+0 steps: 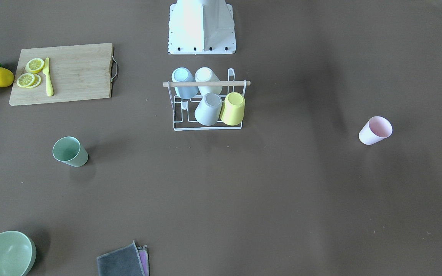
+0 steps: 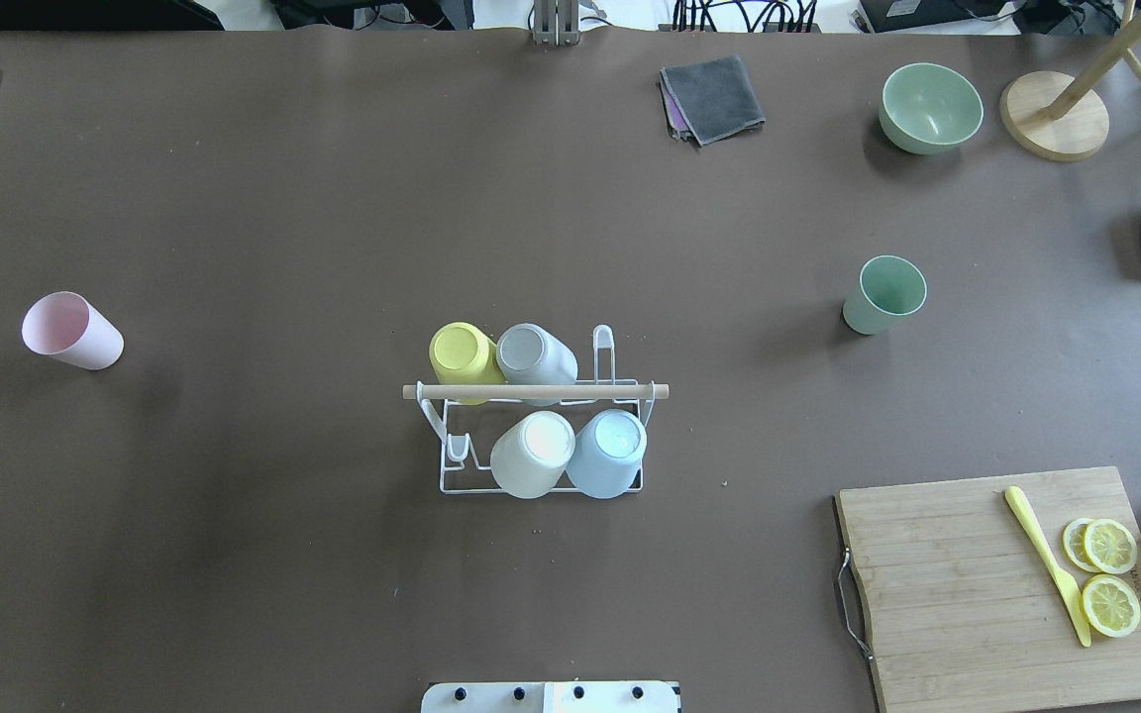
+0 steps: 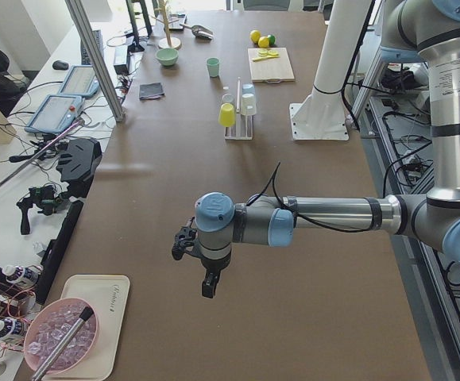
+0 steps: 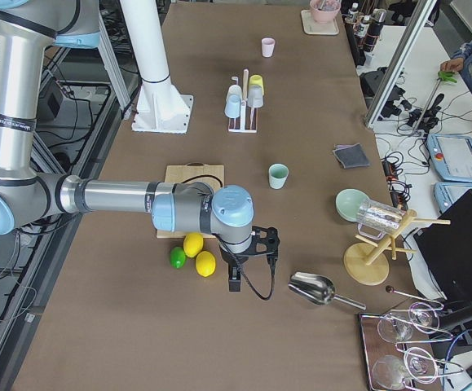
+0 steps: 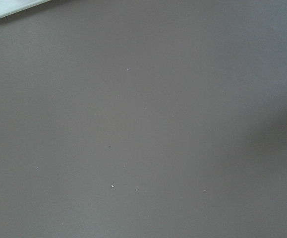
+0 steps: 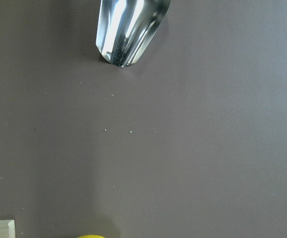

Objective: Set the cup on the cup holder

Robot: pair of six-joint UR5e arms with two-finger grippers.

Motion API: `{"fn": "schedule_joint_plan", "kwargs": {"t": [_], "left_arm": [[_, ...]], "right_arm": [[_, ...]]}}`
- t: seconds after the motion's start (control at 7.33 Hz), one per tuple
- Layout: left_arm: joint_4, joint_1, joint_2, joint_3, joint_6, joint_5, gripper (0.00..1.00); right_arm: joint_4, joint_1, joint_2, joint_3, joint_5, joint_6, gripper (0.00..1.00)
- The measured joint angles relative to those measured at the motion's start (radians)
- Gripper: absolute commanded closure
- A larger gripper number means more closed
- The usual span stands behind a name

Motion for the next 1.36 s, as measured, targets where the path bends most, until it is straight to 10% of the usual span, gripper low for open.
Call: {"fn": "schedule_joint_plan", "kwargs": {"t": [1.36], "left_arm": [[0.002, 0.000, -0.003, 0.004, 0.000, 0.005, 0.02]], "right_arm": [[0.002, 0.000, -0.010, 0.002, 0.048, 0.002, 0.00]]}}
